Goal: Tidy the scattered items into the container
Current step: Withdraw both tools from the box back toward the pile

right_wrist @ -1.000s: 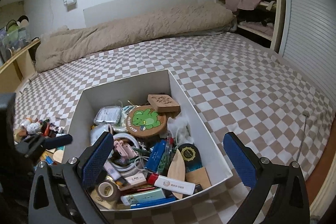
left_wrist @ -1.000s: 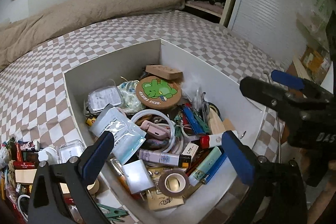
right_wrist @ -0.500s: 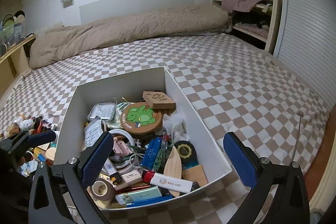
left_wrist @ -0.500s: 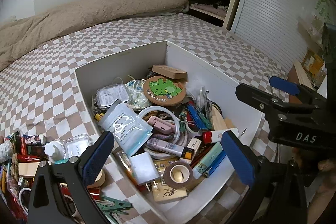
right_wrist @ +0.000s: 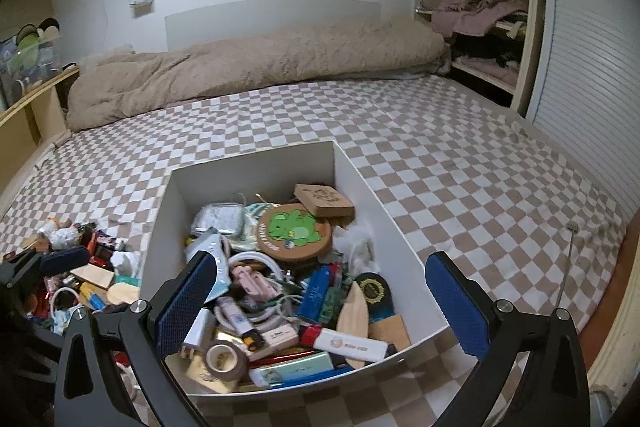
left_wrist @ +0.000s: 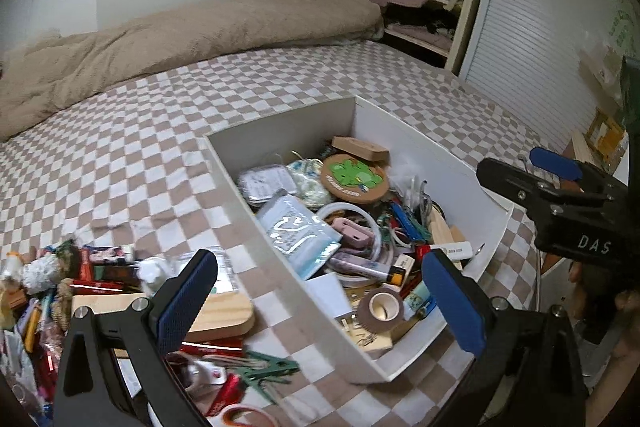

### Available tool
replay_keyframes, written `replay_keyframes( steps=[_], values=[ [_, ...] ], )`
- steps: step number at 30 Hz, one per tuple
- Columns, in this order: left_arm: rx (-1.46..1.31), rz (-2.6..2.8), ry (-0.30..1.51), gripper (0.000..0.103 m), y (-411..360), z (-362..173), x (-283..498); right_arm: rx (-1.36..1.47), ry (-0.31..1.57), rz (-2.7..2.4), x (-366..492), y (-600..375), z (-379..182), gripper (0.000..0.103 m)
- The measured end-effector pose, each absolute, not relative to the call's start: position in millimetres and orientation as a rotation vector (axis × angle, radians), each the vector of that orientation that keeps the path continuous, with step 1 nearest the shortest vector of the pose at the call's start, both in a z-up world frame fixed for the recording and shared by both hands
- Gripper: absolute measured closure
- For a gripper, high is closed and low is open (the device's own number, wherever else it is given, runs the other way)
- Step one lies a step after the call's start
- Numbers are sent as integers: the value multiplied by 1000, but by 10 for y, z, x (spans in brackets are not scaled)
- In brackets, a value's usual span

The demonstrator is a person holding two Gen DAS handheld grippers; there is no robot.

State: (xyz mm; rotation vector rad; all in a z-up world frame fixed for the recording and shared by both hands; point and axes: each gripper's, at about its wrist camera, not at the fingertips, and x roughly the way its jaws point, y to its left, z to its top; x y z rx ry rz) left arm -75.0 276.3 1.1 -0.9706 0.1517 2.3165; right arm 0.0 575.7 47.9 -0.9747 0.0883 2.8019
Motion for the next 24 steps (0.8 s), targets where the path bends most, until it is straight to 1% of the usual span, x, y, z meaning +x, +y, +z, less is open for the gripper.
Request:
replay_keyframes(
  steps=[7,13,24],
  values=[
    [-897,2413,185,0,2390,265,-666,-943,48,2833,51,5541,598,0],
    [-876,2462,183,0,2127,377,-626,-945,48,2842,109,5399,588,0],
    [-899,2554,111,0,1515,446,-563,-931,38,2887,151,5148,579,0]
  ],
)
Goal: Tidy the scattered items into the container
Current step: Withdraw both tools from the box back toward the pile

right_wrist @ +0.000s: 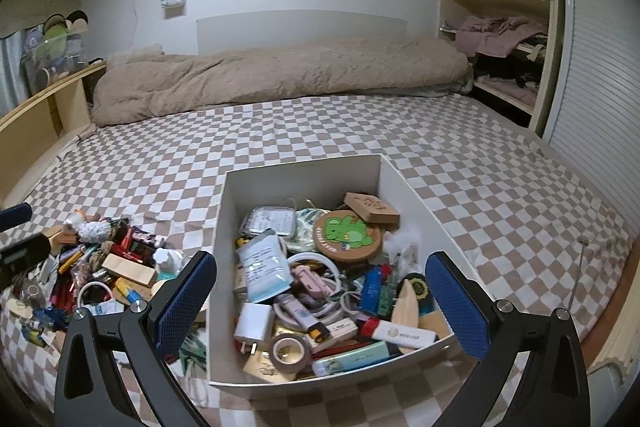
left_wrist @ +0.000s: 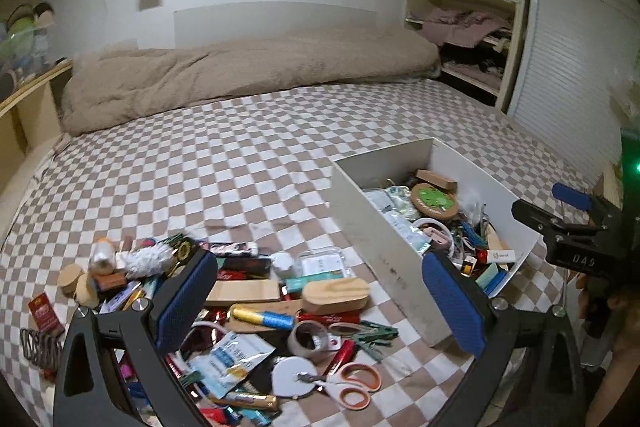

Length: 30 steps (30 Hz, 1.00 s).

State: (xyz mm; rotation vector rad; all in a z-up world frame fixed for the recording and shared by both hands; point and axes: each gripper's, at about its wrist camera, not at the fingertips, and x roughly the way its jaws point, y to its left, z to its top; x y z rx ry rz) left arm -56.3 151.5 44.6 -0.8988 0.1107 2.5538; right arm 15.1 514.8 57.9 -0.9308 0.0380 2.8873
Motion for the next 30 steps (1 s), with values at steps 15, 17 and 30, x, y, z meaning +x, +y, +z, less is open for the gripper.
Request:
replay_keyframes(
  steps=[15,17,30],
  values=[
    [-908,2666,59,0,877,464,-513,-889,92,2997,184,4857,627,0],
    [-917,2686,33,0,761,463,-523,-891,90,3013,181,4796,635,0],
    [-928,2820,-14,0,92,409,-451,-912,-7,3078,164,4392,551,0]
  ],
)
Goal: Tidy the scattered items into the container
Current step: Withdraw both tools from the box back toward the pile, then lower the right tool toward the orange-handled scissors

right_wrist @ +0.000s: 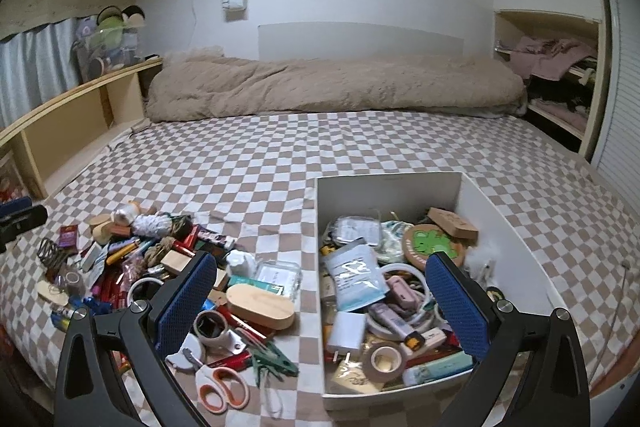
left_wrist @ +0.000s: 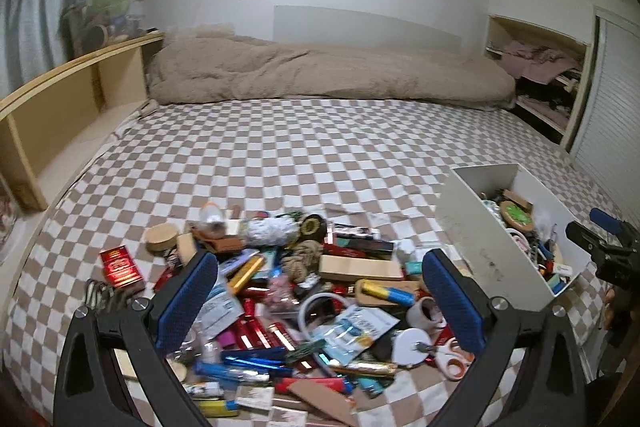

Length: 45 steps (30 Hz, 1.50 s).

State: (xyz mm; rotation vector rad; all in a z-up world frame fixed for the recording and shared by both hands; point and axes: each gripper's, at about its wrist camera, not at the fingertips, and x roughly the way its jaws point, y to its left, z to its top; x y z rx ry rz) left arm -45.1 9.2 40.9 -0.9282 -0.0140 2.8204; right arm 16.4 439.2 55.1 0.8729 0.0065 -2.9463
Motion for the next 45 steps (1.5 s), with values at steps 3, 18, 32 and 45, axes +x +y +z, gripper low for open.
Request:
replay_keyframes(
  steps=[3,18,32,45],
  values=[
    [-937,2843,-37,0,-85,382,-417,870,18,-2915,169,4286,529,0],
    [-968,2922,-138,0,-686,252,-375,871,125,-2778,192,3741,368,0],
    [-1211,2892,-142,0,-977,-356,-310,975,151,-2645,90,3506,-9,0],
    [-1401,2856,-17,0,-808,-785,-270,980,227,-2533,91,3385,-494,0]
  ],
)
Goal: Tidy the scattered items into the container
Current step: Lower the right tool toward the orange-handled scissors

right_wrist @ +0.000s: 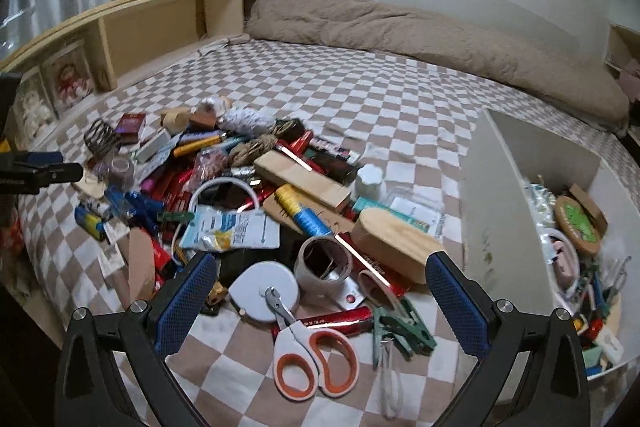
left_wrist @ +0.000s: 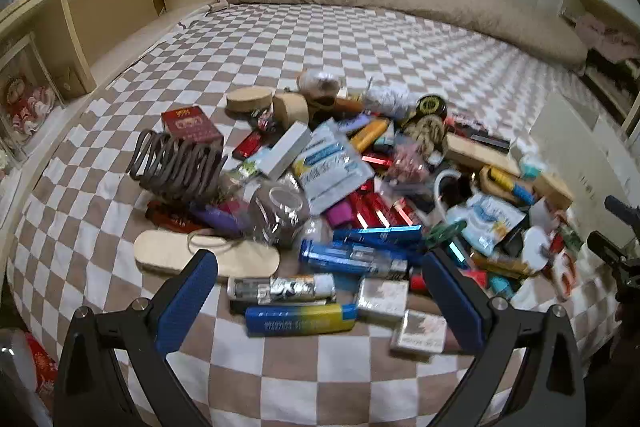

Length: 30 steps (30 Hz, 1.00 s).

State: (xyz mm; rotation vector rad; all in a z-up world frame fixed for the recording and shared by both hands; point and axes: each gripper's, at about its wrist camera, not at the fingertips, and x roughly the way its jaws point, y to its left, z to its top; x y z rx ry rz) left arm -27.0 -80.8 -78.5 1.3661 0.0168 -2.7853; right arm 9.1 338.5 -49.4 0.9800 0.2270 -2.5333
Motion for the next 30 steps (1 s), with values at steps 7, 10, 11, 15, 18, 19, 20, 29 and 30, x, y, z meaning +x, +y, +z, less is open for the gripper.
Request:
replay_keyframes(
  steps=[7,10,11,15,18,19,20,29,30],
  values=[
    [1445,-2698,-18,0,-857,-1047,-211,1059,198,-2390,141,3338,-815,0],
    [1468,-2682,-22,0,-856,-1111,-224,1141,137,-2325,98,3351,-925,0],
    [1470,-2679,-33,0,-847,-1123,-224,1176,113,-2304,73,3360,-955,0],
    [1484,-2668,-64,0,-844,-1182,-230,1267,84,-2258,24,3378,-1042,0],
    [1513,-2656,-51,0,-849,-1239,-247,1288,142,-2277,24,3371,-1078,0],
    [1515,-2657,-56,0,-843,-1247,-249,1303,151,-2272,21,3372,-1100,0],
    [1516,-2657,-64,0,-836,-1257,-251,1324,157,-2260,23,3366,-1130,0],
    [1548,-2626,-120,0,-778,-1374,-283,1339,172,-2179,265,3248,-1179,0],
    [1553,-2618,-129,0,-775,-1392,-287,1334,169,-2169,287,3233,-1169,0]
  ],
)
